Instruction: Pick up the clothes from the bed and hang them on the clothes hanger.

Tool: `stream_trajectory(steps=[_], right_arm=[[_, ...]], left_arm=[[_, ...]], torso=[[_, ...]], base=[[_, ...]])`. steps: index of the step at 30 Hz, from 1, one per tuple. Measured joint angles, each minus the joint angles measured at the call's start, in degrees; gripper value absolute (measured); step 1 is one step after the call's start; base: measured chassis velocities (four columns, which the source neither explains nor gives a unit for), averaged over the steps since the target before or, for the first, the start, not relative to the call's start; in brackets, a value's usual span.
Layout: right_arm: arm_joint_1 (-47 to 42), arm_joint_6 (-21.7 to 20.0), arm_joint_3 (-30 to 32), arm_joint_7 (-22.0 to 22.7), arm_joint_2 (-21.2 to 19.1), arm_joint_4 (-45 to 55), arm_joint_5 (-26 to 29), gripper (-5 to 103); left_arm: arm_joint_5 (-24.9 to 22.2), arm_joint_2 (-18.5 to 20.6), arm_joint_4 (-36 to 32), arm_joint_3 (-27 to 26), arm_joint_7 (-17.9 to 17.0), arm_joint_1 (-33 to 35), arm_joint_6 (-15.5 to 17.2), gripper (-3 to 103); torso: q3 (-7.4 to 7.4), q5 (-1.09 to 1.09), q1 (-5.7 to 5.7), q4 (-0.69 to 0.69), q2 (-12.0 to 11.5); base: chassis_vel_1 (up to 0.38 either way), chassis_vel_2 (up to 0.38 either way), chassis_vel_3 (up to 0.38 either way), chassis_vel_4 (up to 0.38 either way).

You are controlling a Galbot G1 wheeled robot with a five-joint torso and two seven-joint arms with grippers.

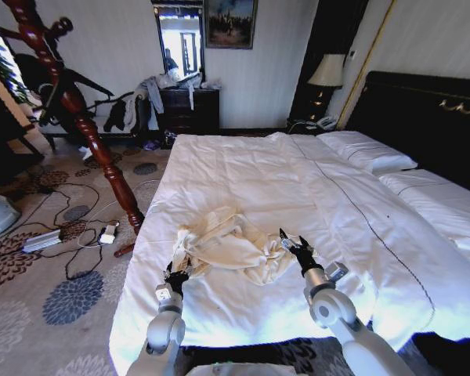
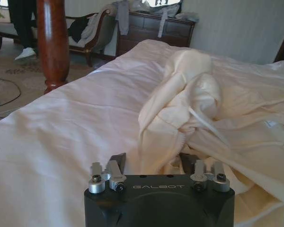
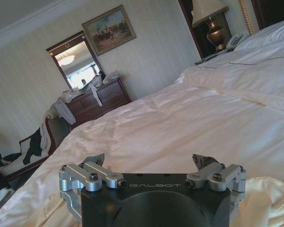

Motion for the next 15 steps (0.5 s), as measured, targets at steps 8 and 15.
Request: stream_trajectory(steps=[8,15], right_arm=[[0.3,0.0,-0.4,0.1,0.1,-0.6,0.0,100],[0.4,0.0,-0.6,0.2,0.2,-0.8,0.0,100]], left_arm=[[-1.4,0.9,-0.9,-1.1,-0.3,-0.1,0.1,43],[-2.5,1.4,-1.7,-1.2,-0.8,0.4,0.2,41]], torso=[[0.00,0.00,0.00,0.00,0.0],[0.00,0.00,0.00,0.00,0.0]], base=[[0.000,0.000,0.000,0.000],[0.000,0.000,0.000,0.000]])
